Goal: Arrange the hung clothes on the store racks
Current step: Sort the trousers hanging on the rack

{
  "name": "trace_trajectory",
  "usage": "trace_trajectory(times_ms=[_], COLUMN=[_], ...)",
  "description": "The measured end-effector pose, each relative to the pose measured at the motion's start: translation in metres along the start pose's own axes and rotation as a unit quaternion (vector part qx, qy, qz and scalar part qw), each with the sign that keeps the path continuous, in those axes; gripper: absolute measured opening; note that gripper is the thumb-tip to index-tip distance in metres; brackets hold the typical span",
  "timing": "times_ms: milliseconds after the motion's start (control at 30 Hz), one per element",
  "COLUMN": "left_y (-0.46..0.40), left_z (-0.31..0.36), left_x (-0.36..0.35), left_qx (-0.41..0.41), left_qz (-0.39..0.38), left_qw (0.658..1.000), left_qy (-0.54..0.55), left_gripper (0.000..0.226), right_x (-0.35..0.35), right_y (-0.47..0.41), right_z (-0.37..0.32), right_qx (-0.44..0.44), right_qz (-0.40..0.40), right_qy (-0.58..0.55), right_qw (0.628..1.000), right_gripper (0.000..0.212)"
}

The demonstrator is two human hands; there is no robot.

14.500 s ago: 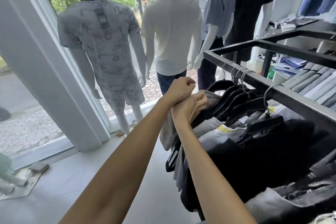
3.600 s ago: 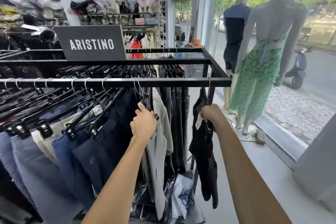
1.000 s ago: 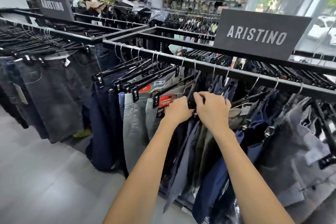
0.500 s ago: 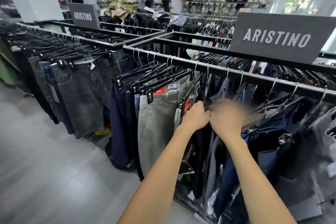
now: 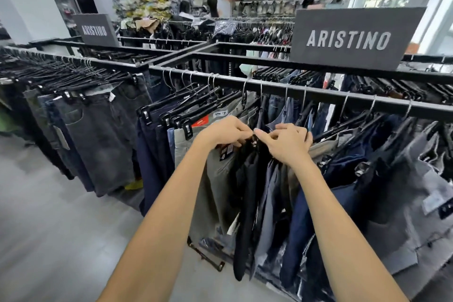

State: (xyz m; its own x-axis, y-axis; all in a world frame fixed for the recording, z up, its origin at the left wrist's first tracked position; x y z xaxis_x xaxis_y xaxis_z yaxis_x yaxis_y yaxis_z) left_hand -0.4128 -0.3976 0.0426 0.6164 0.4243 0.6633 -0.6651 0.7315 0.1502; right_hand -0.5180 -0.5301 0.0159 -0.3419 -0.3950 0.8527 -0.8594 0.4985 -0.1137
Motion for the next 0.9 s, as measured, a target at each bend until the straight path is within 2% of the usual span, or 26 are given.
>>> trace_trajectory(times_ms=[100,200,267,300,367,467,533,600,667,800,900], left_y=[-0.010,-0.026,-0.039,-0.047,-0.056,-0.062,-0.068,-0.069,-0.066,-0.051,-0.044], left_z=[0.008,0.014,0.004,-0.009,-0.032,-0.051,-0.055,-0.054,-0.051,-0.037,-0.027], left_x=[0.014,0.033,0.043,0.043,0.040,0.033,0.031,0.028,0.024,0.018,0.013], left_qx=[-0.059,-0.107,-0.077,-0.038,0.022,0.014,-0.003,-0.016,-0.033,-0.140,-0.216], left_qz=[-0.001,0.139,0.206,0.190,0.114,0.058,0.047,0.046,0.074,0.161,0.154], left_qw=[0.995,0.977,0.956,0.959,0.980,0.997,0.998,0.997,0.992,0.971,0.955], left_qy=[-0.075,-0.124,-0.195,-0.209,-0.164,-0.049,-0.038,-0.063,-0.095,-0.106,-0.135], left_gripper=[0.031,0.028,0.031,0.042,0.055,0.032,0.033,0.040,0.041,0.039,0.033], right_x=[0.007,0.009,0.004,-0.001,-0.009,-0.014,-0.016,-0.020,-0.025,-0.039,-0.043], right_y=[-0.008,-0.018,-0.024,-0.026,-0.032,-0.039,-0.037,-0.032,-0.029,-0.035,-0.037], right_z=[-0.008,-0.014,-0.018,-0.019,-0.021,-0.015,-0.016,-0.023,-0.032,-0.052,-0.059], right_qx=[-0.028,-0.088,-0.131,-0.152,-0.191,-0.244,-0.244,-0.223,-0.211,-0.212,-0.221], right_qz=[-0.032,-0.051,-0.040,-0.033,-0.011,0.032,0.027,0.005,0.009,0.074,0.141], right_qy=[0.022,0.027,0.051,0.058,0.051,0.016,0.028,0.080,0.125,0.181,0.146], right_qw=[0.999,0.994,0.989,0.986,0.980,0.969,0.969,0.972,0.969,0.957,0.954], right_gripper=[0.041,0.030,0.034,0.036,0.036,0.049,0.064,0.069,0.056,0.050,0.043])
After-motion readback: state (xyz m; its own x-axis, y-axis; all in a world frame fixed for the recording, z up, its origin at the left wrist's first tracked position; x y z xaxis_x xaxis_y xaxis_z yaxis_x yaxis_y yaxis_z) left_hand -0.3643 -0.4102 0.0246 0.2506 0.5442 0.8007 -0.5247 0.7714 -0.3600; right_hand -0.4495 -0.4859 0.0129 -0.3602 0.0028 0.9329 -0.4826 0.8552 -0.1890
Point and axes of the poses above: each hand's wrist, its own y-axis away from the middle knuckle, its own x-axis out of the back of the hand, z = x × y, the point moved 3 cm from there along -y, towards the middle knuckle, and after that the axes turned 4 degrees about x, right-handed, at the moved point
